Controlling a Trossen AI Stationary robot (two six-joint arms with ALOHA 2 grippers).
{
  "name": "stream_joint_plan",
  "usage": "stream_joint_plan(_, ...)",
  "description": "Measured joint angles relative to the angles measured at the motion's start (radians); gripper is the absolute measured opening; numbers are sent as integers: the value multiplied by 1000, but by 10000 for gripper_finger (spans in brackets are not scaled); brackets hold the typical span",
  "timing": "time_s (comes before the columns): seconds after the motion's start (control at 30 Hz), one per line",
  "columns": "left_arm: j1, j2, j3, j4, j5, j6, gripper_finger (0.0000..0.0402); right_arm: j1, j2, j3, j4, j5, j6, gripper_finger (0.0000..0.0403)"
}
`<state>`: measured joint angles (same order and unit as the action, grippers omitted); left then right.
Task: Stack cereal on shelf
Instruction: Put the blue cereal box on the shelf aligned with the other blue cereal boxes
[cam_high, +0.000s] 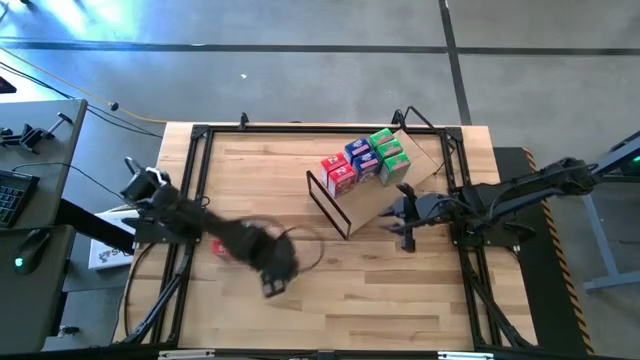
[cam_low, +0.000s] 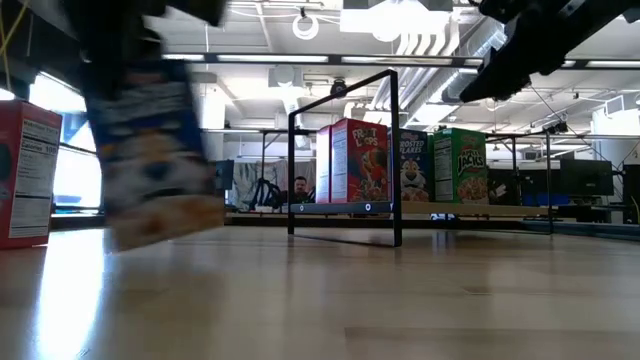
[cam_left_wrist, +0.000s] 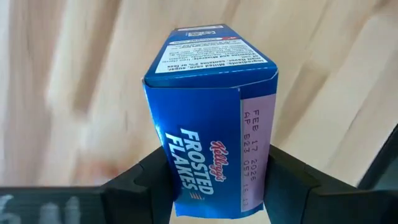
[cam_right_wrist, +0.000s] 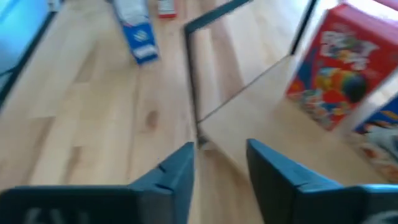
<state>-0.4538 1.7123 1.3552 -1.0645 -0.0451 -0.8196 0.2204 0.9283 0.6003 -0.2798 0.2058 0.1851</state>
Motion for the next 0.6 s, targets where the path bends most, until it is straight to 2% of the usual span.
stream_joint_plan(0.13, 133, 0, 0, 143, 76, 252, 177, 58, 0, 0, 1, 3, 49, 183)
stream_joint_plan(0.27, 225, 0, 28, 207, 129, 412, 177, 104, 0, 0, 1, 35, 96, 203)
stream_joint_plan(0.4, 276, 0, 69, 241, 149, 491, 177, 136, 0, 0, 9, 62, 126, 206)
stream_joint_plan(0.6, 276, 32, 123, 241, 181, 499, 173, 151, 0, 0, 12, 97, 129, 206)
